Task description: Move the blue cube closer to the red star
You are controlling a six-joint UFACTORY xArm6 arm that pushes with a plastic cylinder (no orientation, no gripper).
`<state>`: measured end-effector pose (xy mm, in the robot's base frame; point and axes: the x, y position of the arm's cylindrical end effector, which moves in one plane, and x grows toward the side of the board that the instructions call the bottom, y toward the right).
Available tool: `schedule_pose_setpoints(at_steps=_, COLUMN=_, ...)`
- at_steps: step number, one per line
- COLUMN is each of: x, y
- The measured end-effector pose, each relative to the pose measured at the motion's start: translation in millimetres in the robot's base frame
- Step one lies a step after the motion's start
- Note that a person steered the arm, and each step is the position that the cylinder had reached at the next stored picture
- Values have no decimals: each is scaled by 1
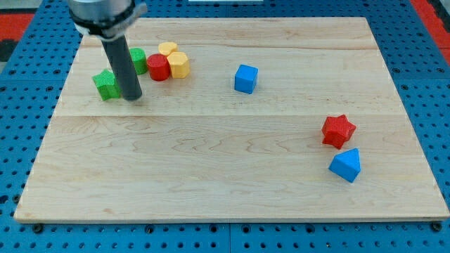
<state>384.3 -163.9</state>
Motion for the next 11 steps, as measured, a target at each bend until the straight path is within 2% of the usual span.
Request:
schedule_pose_setpoints(at_steps=1, x=-20, y=118)
schedule_pose_setpoints(at_steps=2, x=-20, y=228)
schedule_pose_setpoints(at_steps=3, x=-20, y=292)
schedule_pose_setpoints(at_steps=4, x=-26, y=270)
schedule_pose_setpoints(at_steps=5, x=-29, y=280)
schedule_pose_setpoints(at_steps=6, x=-32, y=333)
schedule_pose_setpoints(at_steps=7, x=-47, y=351)
schedule_pose_setpoints(at_steps=8, x=-19, y=395)
schedule_pose_setpoints(at_steps=9, x=1, y=383)
schedule_pose_setpoints(at_steps=10, x=-21, y=367)
schedule_pose_setpoints(at_steps=11, x=-22, y=344)
